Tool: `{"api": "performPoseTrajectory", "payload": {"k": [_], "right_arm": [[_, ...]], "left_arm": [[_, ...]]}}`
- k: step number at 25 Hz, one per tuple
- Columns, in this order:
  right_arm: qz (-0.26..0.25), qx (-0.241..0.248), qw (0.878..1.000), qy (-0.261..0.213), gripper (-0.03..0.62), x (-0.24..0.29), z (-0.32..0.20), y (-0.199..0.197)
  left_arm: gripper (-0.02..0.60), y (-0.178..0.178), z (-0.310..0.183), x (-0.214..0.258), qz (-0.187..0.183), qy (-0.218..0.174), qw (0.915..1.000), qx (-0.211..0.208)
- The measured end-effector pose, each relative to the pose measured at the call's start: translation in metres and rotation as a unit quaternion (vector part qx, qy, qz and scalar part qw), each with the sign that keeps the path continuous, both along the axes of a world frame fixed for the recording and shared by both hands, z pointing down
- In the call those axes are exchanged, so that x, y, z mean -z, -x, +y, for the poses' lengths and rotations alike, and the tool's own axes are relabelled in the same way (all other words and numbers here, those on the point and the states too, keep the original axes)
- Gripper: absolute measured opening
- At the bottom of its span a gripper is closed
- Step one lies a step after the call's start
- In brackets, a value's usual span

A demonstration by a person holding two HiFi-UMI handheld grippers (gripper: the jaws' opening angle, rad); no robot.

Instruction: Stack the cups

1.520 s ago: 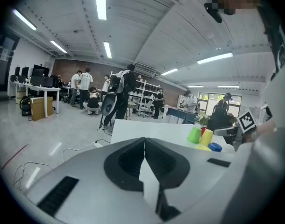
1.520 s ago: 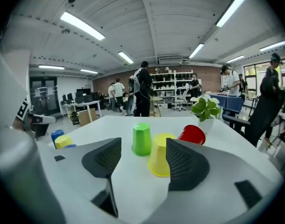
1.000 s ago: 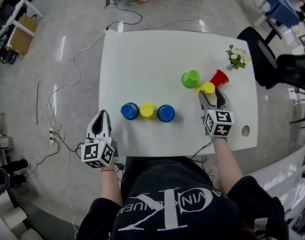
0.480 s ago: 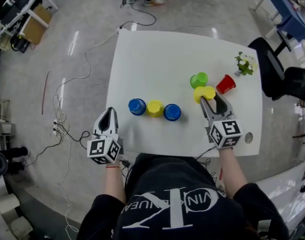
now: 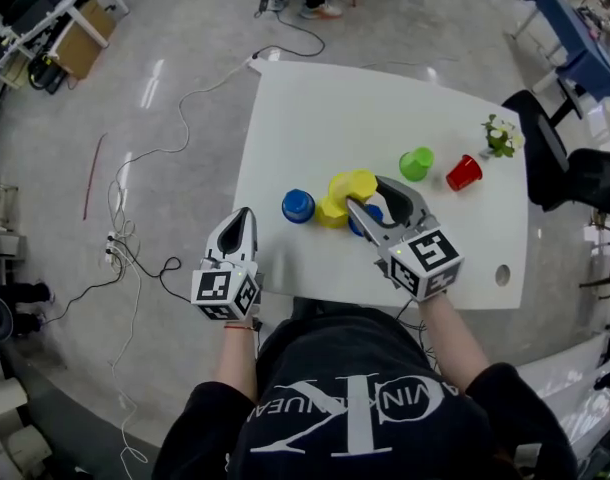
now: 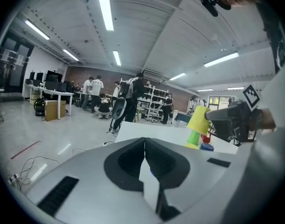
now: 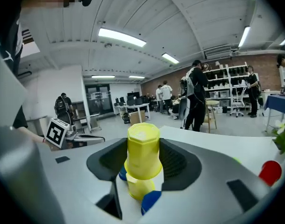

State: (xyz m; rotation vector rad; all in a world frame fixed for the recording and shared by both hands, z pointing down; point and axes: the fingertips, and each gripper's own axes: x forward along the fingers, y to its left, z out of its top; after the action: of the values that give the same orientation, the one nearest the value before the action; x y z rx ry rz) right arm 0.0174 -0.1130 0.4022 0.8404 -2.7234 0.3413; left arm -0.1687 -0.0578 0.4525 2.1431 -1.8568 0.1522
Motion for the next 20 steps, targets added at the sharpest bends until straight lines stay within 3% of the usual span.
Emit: {"api": "performPoseTrajectory", "payload": {"k": [8, 20], "right_arm": [[0.054, 0.042, 0.998, 0.002, 0.225, -0.021, 0.015, 0.056], [0.098, 0.053, 0.994, -0.003, 0.227, -0.040, 0.021, 0.073]], "left_arm": [[0.005, 0.014, 0.014, -0.001, 0.007, -0.004, 1.0000, 0.000], [0.005, 0.039, 0.030, 0.000, 0.015, -0.002, 0.9997, 0.018]]}}
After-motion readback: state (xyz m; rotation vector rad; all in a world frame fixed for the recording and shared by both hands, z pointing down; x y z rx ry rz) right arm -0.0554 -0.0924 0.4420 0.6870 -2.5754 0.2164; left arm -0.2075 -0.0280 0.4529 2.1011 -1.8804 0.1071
